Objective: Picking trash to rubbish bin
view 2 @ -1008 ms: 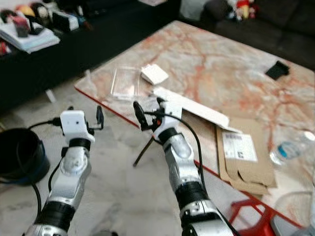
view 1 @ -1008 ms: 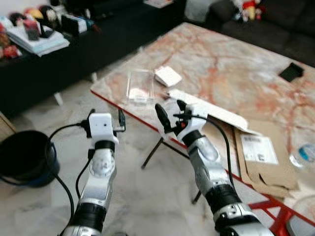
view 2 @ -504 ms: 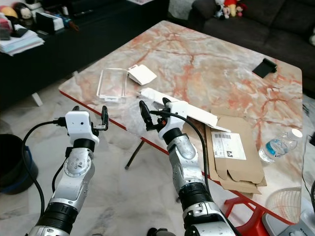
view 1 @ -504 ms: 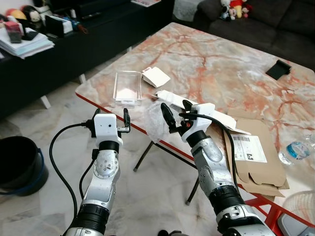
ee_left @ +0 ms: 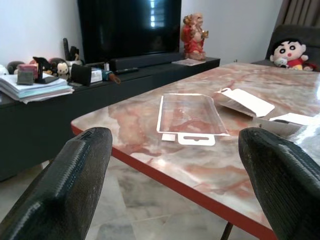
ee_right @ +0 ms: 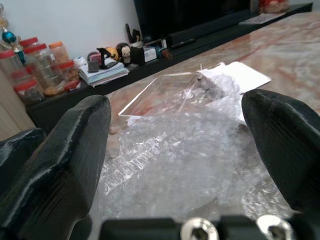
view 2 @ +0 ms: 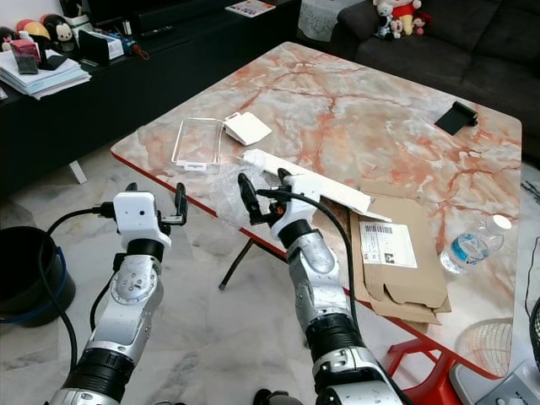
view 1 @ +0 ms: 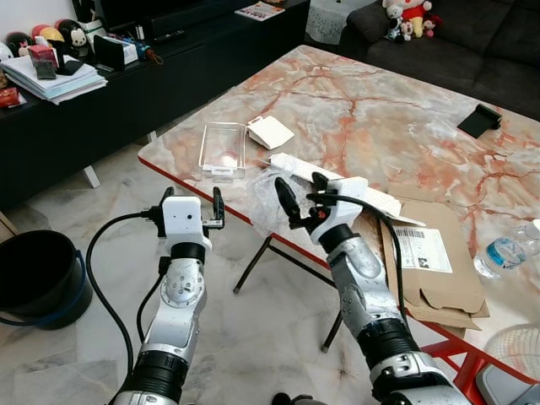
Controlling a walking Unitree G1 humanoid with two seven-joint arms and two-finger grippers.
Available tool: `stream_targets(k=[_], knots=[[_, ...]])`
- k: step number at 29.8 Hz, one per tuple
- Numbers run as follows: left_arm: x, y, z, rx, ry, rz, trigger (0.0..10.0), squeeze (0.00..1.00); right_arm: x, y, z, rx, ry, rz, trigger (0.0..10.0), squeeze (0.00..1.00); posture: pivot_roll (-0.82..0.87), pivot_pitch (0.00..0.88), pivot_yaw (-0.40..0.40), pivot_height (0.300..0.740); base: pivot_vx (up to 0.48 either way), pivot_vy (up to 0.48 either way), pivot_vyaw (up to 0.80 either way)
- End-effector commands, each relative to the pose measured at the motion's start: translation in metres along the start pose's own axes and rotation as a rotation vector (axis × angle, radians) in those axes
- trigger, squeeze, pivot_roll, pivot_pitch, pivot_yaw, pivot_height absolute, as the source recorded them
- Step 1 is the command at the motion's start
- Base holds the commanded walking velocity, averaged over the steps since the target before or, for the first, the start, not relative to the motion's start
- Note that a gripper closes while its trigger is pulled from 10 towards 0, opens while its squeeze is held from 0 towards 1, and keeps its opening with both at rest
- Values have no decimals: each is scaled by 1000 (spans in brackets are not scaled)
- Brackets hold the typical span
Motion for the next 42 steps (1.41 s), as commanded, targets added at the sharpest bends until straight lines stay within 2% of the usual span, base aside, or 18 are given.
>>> stream_targets(k=[1,11,23,36,37,39,40,42], knots=[[1,1,-2,-9,1,19,10000,0,-4,-2,-2,4,-17,-7,10000,0,9,166,-123,740,0,0,0],[3,-3,-2,3,2,28,10000,0,-2,-7,-3,16,-7,12,10000,0,6,187,-128,740,0,0,0],[5,5,-2,-28,8,24,10000,0,-24,-24,-13,106,-94,-26,10000,0,9,177,-125,740,0,0,0],[6,10,-2,-45,9,29,10000,0,-27,-29,-14,123,-107,-28,10000,0,17,165,-128,740,0,0,0],[6,11,-2,-47,9,29,10000,0,-28,-30,-14,131,-112,-34,6000,0,17,173,-132,740,0,0,0],[6,11,-2,-47,9,29,10000,0,-28,-30,-14,131,-112,-34,6000,0,17,173,-132,740,0,0,0],[5,11,-2,-49,5,31,10000,0,-28,-32,-14,147,-112,-50,0,0,16,176,-134,740,0,0,0],[3,11,-3,-48,-1,32,10000,0,-30,-35,-15,160,-115,-57,0,0,14,180,-135,740,0,0,0]])
Point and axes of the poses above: a point about 5 cm out from each wrist's last joint towards the gripper, its own z axis pointing out of the wrist towards the gripper, its own x axis along the axis of the wrist's last joint, y = z × x, the point moved 6 cm from there along z, pointing out of the wrist towards the gripper, and after that the axes turned 12 degrees about -z, right-handed, at the moved point
